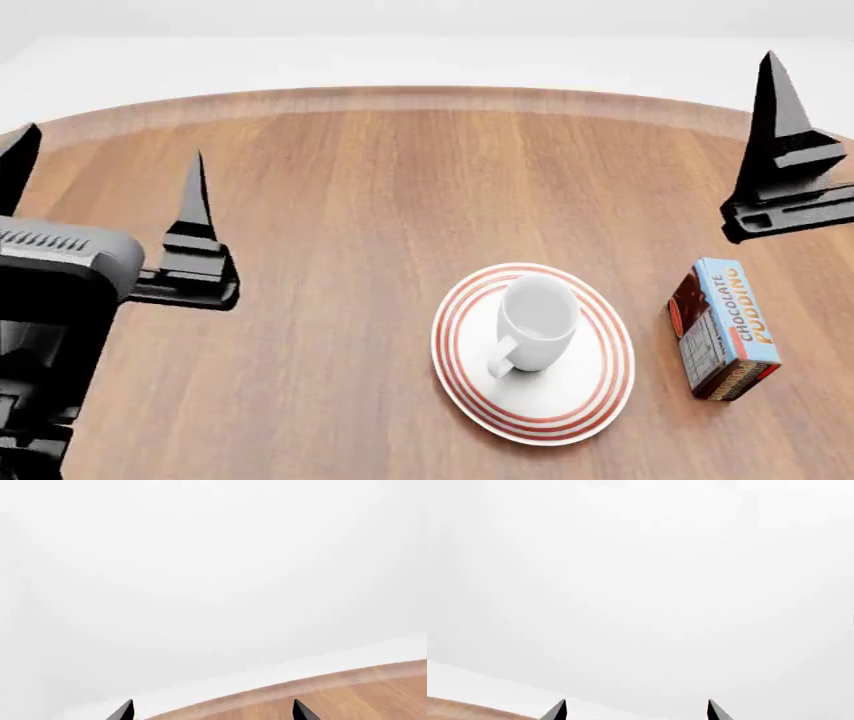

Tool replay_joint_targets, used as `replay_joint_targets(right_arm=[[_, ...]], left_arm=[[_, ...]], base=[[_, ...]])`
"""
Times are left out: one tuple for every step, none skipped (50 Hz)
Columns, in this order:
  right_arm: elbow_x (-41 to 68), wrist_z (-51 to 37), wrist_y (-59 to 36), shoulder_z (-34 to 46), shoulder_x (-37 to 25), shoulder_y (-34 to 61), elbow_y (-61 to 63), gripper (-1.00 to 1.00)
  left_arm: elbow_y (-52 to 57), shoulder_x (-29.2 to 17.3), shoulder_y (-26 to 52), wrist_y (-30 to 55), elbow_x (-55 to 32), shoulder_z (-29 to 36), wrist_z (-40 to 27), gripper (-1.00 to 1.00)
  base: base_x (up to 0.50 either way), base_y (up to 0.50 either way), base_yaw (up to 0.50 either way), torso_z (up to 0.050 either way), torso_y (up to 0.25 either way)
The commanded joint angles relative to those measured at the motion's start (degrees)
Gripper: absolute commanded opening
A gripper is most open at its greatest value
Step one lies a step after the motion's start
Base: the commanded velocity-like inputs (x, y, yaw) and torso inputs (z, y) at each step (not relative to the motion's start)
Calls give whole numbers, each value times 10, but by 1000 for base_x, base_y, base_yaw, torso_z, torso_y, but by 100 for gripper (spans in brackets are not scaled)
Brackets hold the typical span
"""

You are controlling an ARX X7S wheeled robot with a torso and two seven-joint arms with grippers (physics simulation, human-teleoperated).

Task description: Pick up the white mug and put it on the plate, and put the chocolate pudding to the right of the plate.

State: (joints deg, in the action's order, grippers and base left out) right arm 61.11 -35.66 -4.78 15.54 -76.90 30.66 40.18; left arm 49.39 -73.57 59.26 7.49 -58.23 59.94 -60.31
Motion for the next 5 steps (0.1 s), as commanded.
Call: replay_joint_targets(right_arm=[[-131,-79,150,-40,72,-143,40,100],[-144,-87,151,-40,79,-147,39,100],[-144,-87,151,-40,79,-147,39,100],[-165,-92,152,-38,84,-152,41,100],[-194,-109,168,-47,95,-172,48,100]], left_arm=[[57,-72,-35,-7,92,-19,-128,100],[59,-79,-38,-12,98,-19,-140,100],[59,-79,-39,-13,99,-19,-140,100],[62,-87,-41,-14,106,-19,-156,100],[67,-101,-45,-16,122,-19,-186,100]], base=[[0,0,0,0,0],[0,0,0,0,0],[0,0,0,0,0],[0,0,0,0,0],[0,0,0,0,0]])
